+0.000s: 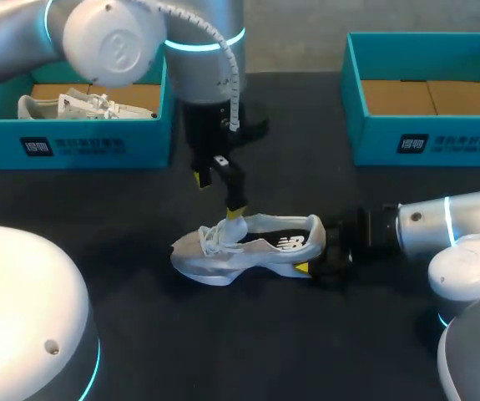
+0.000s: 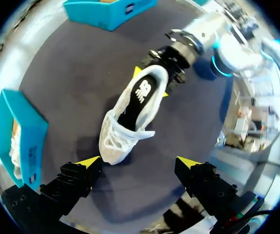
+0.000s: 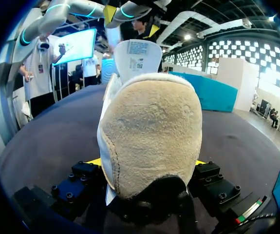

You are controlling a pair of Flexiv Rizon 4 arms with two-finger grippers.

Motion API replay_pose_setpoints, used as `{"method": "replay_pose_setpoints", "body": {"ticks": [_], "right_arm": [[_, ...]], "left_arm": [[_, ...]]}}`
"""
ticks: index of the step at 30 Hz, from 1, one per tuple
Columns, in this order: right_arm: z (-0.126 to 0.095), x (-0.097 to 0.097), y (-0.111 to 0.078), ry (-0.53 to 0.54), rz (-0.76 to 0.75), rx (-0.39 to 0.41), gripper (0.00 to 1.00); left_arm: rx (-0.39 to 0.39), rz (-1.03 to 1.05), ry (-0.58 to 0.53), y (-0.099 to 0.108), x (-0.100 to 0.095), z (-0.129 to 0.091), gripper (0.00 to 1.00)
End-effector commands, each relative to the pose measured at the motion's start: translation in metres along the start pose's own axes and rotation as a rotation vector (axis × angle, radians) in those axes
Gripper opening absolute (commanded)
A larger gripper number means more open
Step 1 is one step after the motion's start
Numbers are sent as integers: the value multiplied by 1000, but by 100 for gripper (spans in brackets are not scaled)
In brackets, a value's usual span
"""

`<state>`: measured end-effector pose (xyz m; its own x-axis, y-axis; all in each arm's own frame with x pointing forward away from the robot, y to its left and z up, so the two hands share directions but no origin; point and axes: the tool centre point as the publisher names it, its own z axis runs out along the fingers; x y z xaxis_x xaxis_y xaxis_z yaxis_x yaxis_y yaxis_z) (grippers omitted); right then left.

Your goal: Take the shoe out of the shoebox, open the shoe tongue, remove and reinsert the insole, then place the shoe into the shoebox

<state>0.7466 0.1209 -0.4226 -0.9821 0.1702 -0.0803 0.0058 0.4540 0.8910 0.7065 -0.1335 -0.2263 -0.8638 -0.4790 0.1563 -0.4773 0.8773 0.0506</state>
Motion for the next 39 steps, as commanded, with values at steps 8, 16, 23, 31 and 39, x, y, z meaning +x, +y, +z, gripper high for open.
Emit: {"method": "replay_pose_setpoints", "body": {"ticks": [8, 16, 23, 31, 39], "right_arm": [[0, 0, 1, 0, 0, 6, 0], [0, 0, 1, 0, 0, 6, 0], [0, 0, 1, 0, 0, 6, 0], [0, 0, 1, 0, 0, 6, 0], [0, 0, 1, 0, 0, 6, 0]], "left_arm": [[23, 600, -7, 0, 3, -6, 100], [23, 600, -7, 0, 3, -6, 100], [162, 537, -81, -25, 21, 8, 45], [155, 542, -91, -47, 29, 24, 0], [166, 560, -99, -69, 33, 45, 0]]}}
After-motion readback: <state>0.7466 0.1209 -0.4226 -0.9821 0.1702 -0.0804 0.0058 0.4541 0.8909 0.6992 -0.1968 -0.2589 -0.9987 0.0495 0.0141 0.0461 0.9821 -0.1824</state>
